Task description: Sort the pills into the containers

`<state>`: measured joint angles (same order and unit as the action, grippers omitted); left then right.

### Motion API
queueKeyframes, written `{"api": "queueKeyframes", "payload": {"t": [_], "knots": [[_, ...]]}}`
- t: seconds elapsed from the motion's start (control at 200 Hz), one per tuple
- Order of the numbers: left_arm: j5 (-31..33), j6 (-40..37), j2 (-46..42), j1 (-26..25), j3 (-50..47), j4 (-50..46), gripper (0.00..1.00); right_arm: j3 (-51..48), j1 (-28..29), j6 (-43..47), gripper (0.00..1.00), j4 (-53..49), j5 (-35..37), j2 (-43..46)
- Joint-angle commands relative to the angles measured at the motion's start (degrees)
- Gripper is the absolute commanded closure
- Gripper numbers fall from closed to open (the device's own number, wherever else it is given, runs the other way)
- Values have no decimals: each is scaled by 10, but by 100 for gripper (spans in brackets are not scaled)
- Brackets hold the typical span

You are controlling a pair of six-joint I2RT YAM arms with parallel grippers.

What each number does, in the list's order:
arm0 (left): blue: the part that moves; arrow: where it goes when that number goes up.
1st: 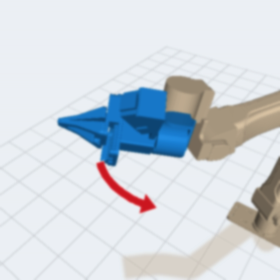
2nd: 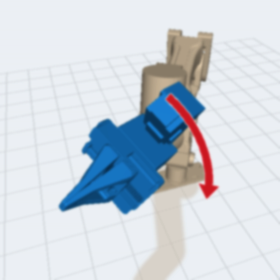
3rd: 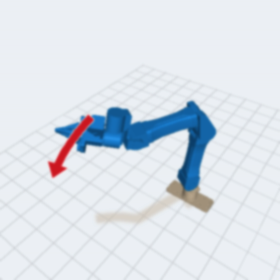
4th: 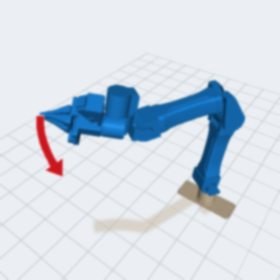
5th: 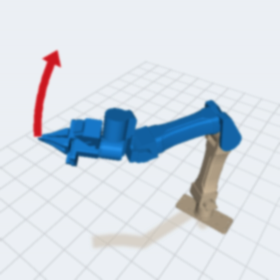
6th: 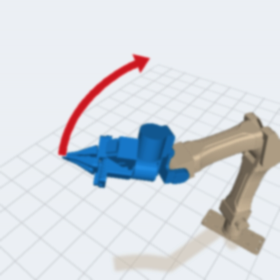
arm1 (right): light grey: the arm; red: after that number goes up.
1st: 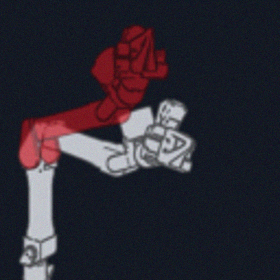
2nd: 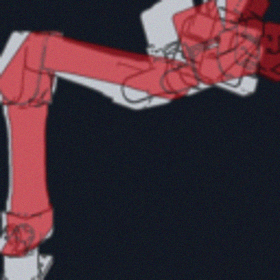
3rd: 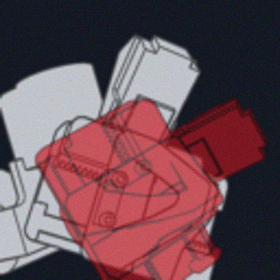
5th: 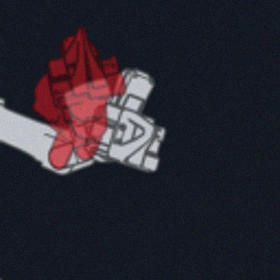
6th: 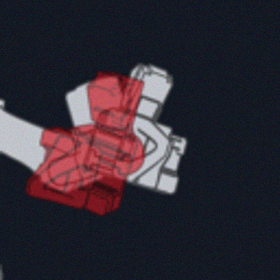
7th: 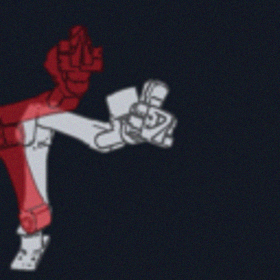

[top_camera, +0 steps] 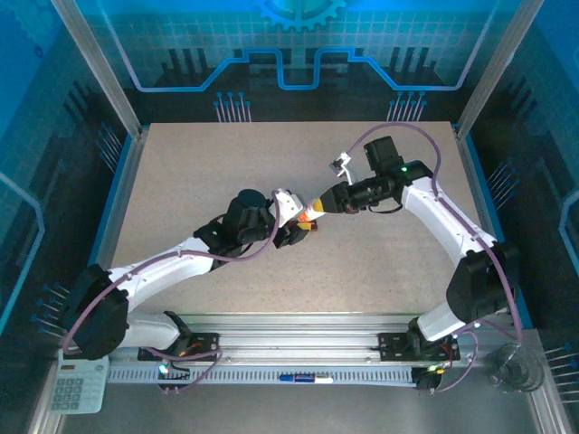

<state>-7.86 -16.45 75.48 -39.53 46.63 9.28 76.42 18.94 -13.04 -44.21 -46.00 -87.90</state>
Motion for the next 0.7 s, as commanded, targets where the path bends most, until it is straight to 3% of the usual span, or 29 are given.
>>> {"api": "queueKeyframes", "payload": {"t": [0.0,0.695], "knots": [[-30,10,11,2,25,-4,42,-11,-5,-13,71,32,-38,14],[-43,13,27,8,38,-1,52,-17,11,-30,72,47,-45,20]]}}
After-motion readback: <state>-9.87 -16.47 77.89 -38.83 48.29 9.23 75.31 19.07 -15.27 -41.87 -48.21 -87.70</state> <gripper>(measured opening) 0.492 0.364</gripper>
